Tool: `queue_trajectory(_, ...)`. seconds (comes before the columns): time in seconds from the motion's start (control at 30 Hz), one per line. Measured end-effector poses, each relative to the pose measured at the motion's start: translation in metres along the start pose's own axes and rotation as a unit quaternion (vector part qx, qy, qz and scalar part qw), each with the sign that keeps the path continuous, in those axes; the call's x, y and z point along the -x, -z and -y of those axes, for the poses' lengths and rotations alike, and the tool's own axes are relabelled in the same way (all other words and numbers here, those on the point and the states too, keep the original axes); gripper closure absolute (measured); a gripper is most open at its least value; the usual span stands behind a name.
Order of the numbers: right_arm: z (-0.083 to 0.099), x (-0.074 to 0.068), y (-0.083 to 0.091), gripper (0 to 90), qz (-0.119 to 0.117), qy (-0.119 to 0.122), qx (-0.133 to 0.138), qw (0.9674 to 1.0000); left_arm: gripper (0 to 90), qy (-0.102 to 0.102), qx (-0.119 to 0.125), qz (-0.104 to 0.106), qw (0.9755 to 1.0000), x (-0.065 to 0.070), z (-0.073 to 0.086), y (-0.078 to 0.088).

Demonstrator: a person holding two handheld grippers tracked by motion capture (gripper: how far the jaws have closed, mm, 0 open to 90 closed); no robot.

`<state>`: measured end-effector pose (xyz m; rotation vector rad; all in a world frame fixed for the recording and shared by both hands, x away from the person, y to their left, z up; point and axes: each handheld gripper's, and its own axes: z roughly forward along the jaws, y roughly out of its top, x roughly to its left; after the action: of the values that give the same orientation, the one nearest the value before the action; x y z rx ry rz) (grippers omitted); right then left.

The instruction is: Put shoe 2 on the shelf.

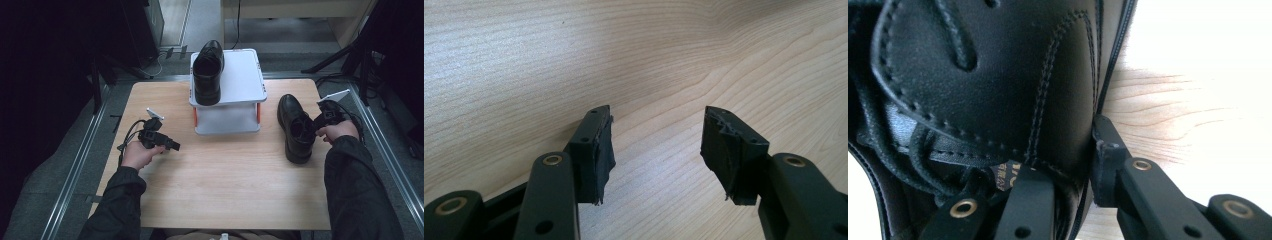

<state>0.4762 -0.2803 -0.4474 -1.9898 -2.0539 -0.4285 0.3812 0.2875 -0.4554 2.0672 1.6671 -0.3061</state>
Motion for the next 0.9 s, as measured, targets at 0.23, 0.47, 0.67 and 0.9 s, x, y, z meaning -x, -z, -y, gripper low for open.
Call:
queue_trajectory(0.23,-0.003,0.005,0.006,83.8,-0.029,-0.025,0.000,0.9993,45.8,-0.001,0.001,-0.001,1.0000,-0.002,0.000,0.001)
queue_trajectory(0.47,-0.007,-0.001,0.021,84.1,-0.040,-0.031,0.010,0.9987,45.9,-0.003,0.003,0.001,1.0000,-0.001,0.000,0.001)
queue_trajectory(0.67,-0.016,-0.014,0.044,84.1,-0.032,-0.024,0.020,0.9990,45.8,-0.001,0.003,0.002,1.0000,-0.001,0.000,0.001)
queue_trajectory(0.9,-0.026,-0.031,0.077,84.1,-0.047,-0.023,0.037,0.9979,45.8,-0.002,0.004,0.005,1.0000,-0.001,0.000,0.000)
